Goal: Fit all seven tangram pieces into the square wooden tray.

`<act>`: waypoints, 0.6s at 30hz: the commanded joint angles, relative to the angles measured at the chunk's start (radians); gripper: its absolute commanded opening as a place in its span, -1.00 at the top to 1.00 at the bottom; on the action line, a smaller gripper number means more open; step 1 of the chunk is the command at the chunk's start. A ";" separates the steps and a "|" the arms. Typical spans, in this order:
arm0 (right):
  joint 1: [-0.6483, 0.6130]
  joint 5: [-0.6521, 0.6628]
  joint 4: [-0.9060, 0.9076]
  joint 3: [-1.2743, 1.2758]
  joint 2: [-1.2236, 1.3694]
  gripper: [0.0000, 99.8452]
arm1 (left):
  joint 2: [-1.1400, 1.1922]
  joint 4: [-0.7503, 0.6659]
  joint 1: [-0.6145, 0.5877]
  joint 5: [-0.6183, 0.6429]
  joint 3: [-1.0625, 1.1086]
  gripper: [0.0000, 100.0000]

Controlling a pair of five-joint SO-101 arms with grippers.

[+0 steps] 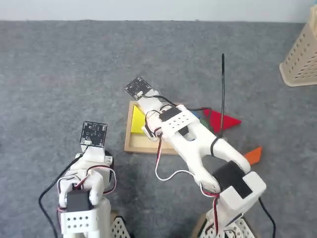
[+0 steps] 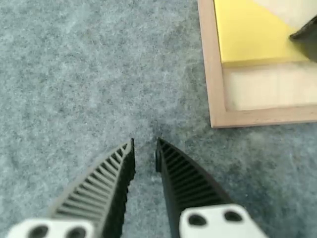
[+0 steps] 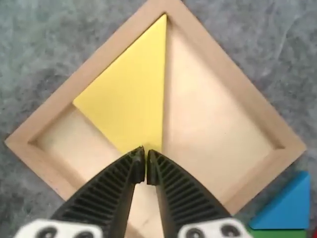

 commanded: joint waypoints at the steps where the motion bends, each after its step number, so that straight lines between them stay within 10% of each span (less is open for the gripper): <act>1: 0.051 -0.009 -0.010 -0.012 -0.005 0.99 | -0.021 0.000 0.002 0.008 -0.010 0.86; 18: 0.185 -0.104 0.051 -0.080 -0.018 0.59 | -0.021 0.000 0.002 0.008 -0.010 0.86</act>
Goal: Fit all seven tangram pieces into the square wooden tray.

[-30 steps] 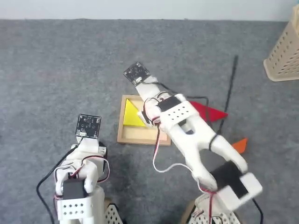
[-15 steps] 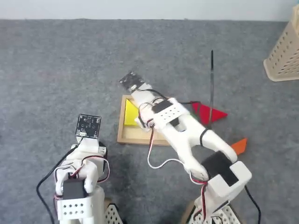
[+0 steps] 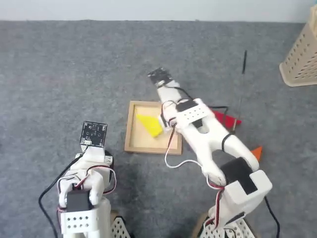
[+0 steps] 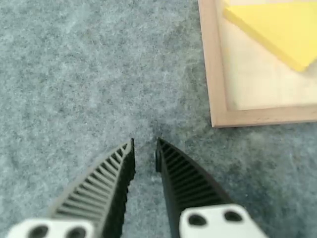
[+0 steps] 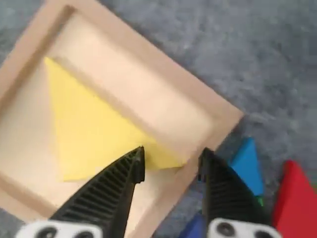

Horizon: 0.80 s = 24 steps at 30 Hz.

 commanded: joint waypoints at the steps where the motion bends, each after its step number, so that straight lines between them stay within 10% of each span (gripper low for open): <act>1: 0.019 -0.034 0.042 -0.074 -0.018 0.58 | -0.021 0.000 0.002 0.008 -0.010 0.86; 24: -0.154 -0.029 0.007 0.006 -0.102 0.59 | -0.021 0.000 0.002 0.008 -0.010 0.86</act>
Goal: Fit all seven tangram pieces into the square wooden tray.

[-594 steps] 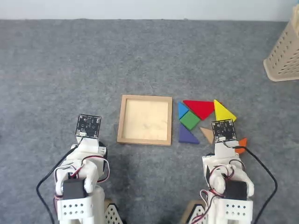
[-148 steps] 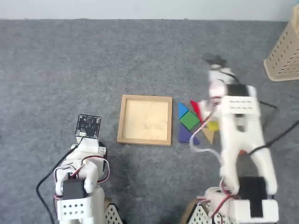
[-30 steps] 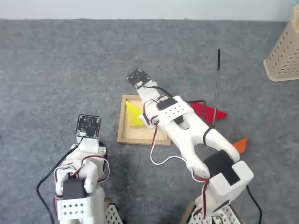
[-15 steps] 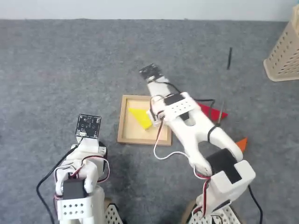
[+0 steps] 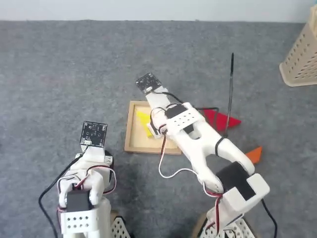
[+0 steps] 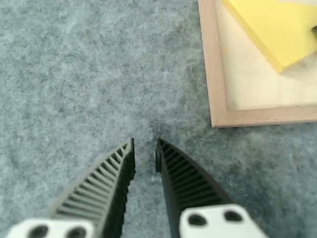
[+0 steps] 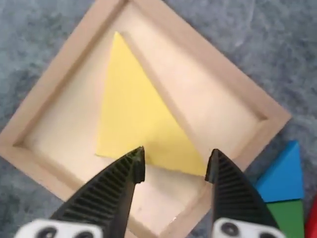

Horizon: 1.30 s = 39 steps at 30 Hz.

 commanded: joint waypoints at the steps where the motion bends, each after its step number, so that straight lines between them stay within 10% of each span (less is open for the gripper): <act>1: -0.031 -0.008 -0.022 -0.008 -0.074 0.59 | -0.021 0.000 0.002 0.008 -0.010 0.86; 12: -0.087 -0.008 -0.111 -0.020 -0.013 0.92 | -0.021 0.000 0.002 0.008 -0.010 0.86; 39: 0.087 0.066 0.082 -0.308 0.147 0.81 | -0.021 0.000 0.002 0.008 -0.010 0.86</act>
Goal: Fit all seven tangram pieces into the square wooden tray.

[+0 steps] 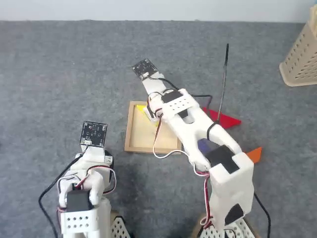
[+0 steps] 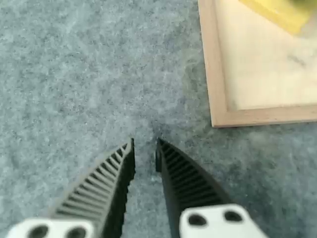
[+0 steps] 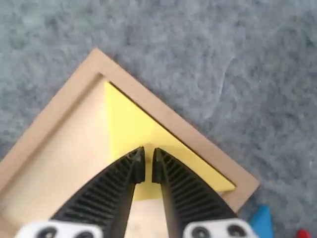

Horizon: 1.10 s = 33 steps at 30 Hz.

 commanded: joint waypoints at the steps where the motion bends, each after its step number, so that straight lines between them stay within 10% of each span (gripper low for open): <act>1: 0.025 -0.018 0.073 0.003 -0.140 0.78 | -0.021 0.000 0.002 0.008 -0.010 0.86; 11: 0.079 -0.046 0.042 0.364 -0.559 0.74 | -0.021 0.000 0.002 0.008 -0.010 0.86; 33: 0.093 -0.149 -0.061 0.568 -0.570 0.73 | -0.021 0.000 0.002 0.008 -0.010 0.86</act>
